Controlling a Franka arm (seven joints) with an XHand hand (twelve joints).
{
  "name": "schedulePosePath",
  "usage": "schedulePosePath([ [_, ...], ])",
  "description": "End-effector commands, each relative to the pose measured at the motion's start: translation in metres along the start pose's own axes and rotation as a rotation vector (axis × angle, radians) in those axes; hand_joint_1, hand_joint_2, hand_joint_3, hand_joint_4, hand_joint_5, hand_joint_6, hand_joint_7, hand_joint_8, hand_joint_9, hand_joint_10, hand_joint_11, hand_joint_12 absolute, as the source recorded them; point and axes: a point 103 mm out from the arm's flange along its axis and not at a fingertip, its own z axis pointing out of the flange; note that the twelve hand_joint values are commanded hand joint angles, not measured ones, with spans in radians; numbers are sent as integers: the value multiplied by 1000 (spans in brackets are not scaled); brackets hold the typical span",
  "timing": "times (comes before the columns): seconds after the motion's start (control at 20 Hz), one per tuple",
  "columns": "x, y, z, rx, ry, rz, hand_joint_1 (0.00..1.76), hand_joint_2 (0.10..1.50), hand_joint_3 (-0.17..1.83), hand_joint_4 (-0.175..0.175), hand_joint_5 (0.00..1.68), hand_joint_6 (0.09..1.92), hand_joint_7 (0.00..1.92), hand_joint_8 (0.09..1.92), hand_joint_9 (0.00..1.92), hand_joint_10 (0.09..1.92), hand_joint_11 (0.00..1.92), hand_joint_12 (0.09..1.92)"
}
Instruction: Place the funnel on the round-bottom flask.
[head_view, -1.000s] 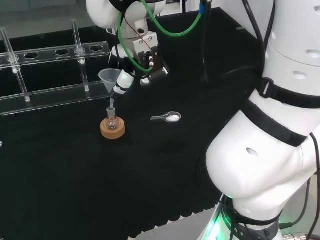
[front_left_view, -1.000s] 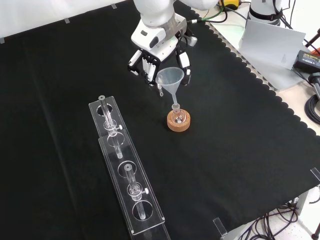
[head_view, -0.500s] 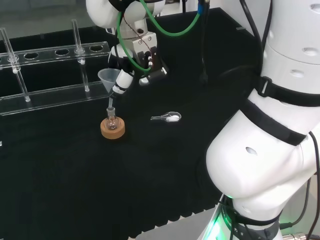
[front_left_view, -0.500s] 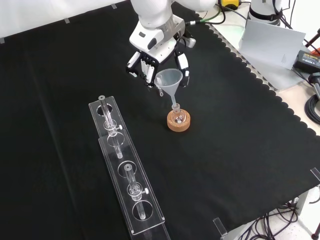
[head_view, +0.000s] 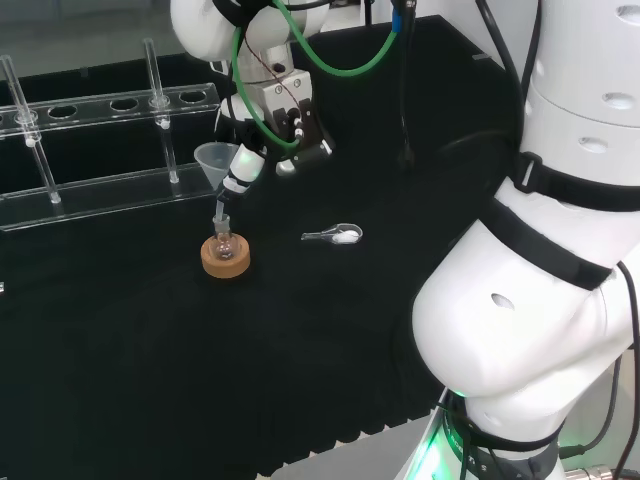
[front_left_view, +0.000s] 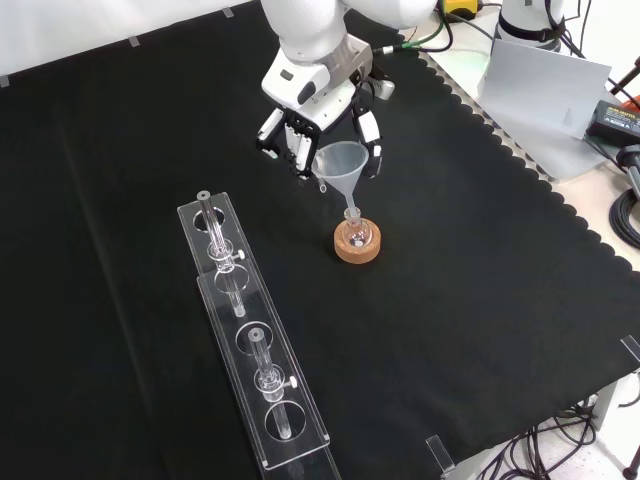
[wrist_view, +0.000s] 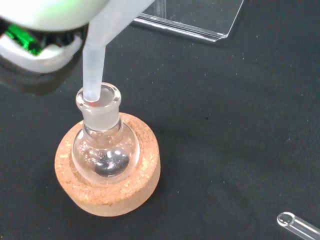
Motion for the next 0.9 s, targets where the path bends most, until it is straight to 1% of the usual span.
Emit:
schedulePosePath([
  [0.05, 2, 0, 7, 7, 3, 1, 997, 434, 776, 62, 1054, 552, 1361, 318, 1237, 236, 70, 1590],
  [0.15, 3, 0, 11, 6, -2, -7, 997, 434, 776, 62, 1055, 552, 1362, 318, 1238, 236, 70, 1590],
  [0.25, 6, 1, 14, 4, -34, -24, 997, 434, 776, 62, 1056, 552, 1363, 317, 1238, 236, 69, 1589],
  [0.3, 11, 2, 15, 10, -69, -40, 997, 434, 776, 62, 1057, 551, 1363, 317, 1238, 236, 66, 1588],
  [0.35, 15, 4, 17, 19, -104, -44, 998, 434, 776, 62, 1057, 551, 1363, 317, 1239, 236, 62, 1587],
  [0.45, 25, 9, 20, 34, -142, -48, 998, 434, 777, 62, 1059, 551, 1364, 316, 1239, 236, 55, 1586],
  [0.5, 33, 15, 21, 49, -182, -65, 998, 434, 777, 62, 1059, 550, 1364, 316, 1239, 236, 52, 1586],
  [0.6, 42, 21, 23, 54, -210, -69, 999, 434, 777, 62, 1060, 550, 1365, 315, 1240, 236, 46, 1586],
  [0.9, 64, 34, 24, 24, -271, -40, 1000, 434, 777, 62, 1060, 548, 1366, 313, 1242, 236, 40, 1588],
])
